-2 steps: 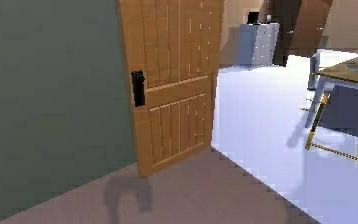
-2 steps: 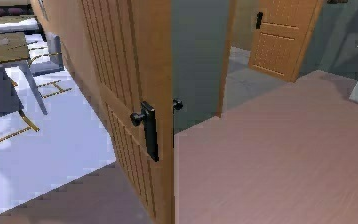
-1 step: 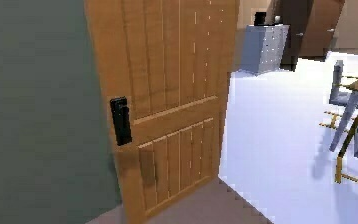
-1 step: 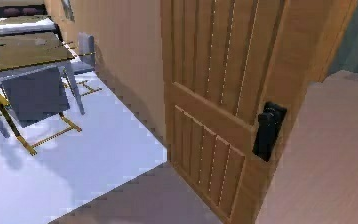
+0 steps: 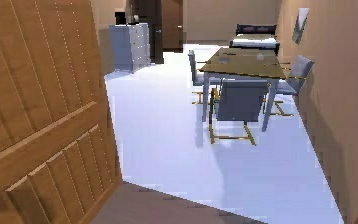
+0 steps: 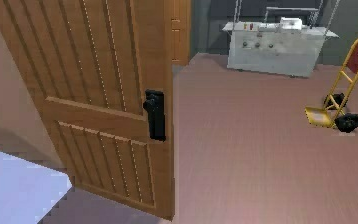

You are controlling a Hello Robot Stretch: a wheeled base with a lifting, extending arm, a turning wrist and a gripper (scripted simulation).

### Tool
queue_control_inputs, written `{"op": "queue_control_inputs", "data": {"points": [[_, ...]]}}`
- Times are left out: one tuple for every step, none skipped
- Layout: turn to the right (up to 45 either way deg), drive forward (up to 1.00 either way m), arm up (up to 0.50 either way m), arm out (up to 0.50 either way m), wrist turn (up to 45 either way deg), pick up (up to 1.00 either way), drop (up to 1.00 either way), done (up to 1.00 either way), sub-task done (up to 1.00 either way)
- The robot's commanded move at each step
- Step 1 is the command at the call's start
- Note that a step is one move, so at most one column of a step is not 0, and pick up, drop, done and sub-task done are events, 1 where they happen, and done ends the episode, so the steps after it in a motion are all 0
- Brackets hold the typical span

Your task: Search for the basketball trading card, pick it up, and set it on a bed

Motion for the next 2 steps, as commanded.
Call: {"op": "queue_control_inputs", "data": {"points": [[3.0,0.00,0.00,0.00,0.0,0.00,0.00,0.00,0.00],[0.0,1.00,0.00,0.00,0.0,0.00,0.00,0.00,0.00]]}}
